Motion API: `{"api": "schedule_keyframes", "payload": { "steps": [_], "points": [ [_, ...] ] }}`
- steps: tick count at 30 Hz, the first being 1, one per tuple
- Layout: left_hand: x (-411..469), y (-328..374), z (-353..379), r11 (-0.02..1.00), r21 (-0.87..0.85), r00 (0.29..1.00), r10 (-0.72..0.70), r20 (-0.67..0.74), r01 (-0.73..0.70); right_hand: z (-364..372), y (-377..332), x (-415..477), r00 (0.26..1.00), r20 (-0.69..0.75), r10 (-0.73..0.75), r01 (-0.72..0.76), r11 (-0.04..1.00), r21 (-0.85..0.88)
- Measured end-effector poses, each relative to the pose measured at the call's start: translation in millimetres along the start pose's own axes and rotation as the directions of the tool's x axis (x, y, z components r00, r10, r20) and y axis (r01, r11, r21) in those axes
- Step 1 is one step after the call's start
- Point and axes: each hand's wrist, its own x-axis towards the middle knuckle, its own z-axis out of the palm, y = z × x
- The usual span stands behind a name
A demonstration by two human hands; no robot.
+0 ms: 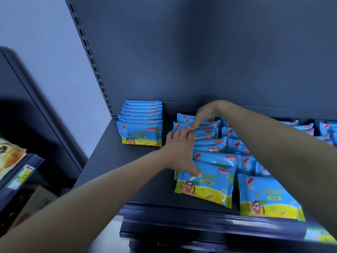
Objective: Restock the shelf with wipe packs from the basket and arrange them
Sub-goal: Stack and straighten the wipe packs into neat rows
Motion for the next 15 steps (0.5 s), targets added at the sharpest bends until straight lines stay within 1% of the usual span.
{"api": "schedule_keyframes", "payload": {
  "steps": [3, 5, 8, 10, 12, 15],
  "points": [
    [-0.1, 2.6, -0.8, 1.0, 0.007, 1.0, -0.007, 0.006, 0.007, -0.1, -0.1, 1.2, 1.0, 0.008, -0.004, 0.004, 1.0, 0.005],
    [0.0, 3.4, -1.0, 1.0, -0.001, 1.0, -0.005, 0.001, 0.005, 1.3, 1.2, 1.9, 1.0, -0.018, -0.021, 0.021, 1.0, 0.015],
    [-0.4, 2.3, -1.4, 1.0, -0.001, 1.0, -0.002, -0.016, 0.002, 2.4, 1.9, 1.9, 0.99, -0.125, -0.067, 0.069, 0.998, 0.012],
    [1.3, 0.2, -2.6, 1.0, 0.013, 0.998, 0.001, -0.056, 0.0, 1.0, 0.7, -2.4, 0.966, -0.237, -0.104, 0.094, 0.994, -0.055],
    [5.0, -2.9, -5.8, 0.998, 0.065, 0.994, 0.001, -0.109, 0.006, -2.0, -0.6, -8.0, 0.934, -0.325, -0.149, 0.115, 0.986, -0.122],
    [14.7, -9.7, -11.7, 0.986, 0.166, 0.98, 0.018, -0.199, 0.015, -6.9, 1.1, -18.3, 0.9, -0.395, -0.185, 0.155, 0.982, -0.105]
  ]
}}
